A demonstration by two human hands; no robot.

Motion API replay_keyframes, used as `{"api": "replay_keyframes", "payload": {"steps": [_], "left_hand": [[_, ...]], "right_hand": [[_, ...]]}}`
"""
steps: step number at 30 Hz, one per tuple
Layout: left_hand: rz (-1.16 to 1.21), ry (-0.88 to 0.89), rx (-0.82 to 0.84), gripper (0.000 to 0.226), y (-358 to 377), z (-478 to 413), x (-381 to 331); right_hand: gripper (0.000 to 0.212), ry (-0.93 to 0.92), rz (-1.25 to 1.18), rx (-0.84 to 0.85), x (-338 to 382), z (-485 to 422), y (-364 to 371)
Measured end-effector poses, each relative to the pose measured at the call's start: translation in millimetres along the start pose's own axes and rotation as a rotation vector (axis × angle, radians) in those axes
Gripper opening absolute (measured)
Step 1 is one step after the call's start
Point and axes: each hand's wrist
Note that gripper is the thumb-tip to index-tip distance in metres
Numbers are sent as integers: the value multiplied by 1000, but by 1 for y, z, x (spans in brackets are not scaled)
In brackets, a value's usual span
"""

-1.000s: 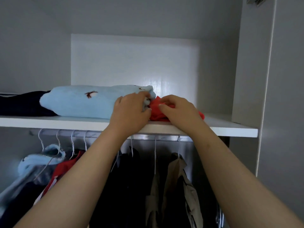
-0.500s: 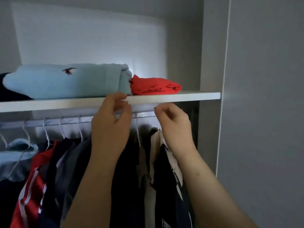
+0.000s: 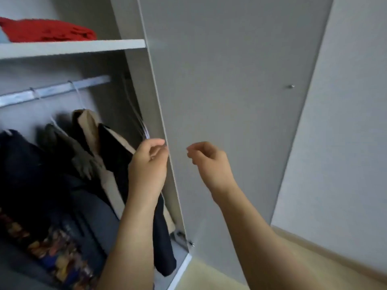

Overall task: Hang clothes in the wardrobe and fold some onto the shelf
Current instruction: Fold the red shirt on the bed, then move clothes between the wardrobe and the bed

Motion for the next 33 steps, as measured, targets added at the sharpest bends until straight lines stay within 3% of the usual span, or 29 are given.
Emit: {"api": "replay_keyframes", "payload": {"steps": [7,12,17,22,33], "left_hand": [[71,-84,427,11,125,127,-25],[163,-150,802,14,212,276,-77],[261,-222,1050,15,276,439,-141],[309,-210,1360,19,311,589,-212],[308,-83,1833,15,382,838,-336]], "right_hand": [[22,222,-48,-366,-48,109,-159],[19,337,-49,-696,-72,239,-295],[19,426,-39,-1003,-83,389,-416],[18,480,-108,-1240,-78,530,-497],[12,468,-404,-1681,-78,761,-629]]}}
Point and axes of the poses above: each hand's wrist, its own z-axis away from the middle knuckle, its own y-axis out of the palm, x = y × z, and after that the axes turned 8 degrees about y, right-handed
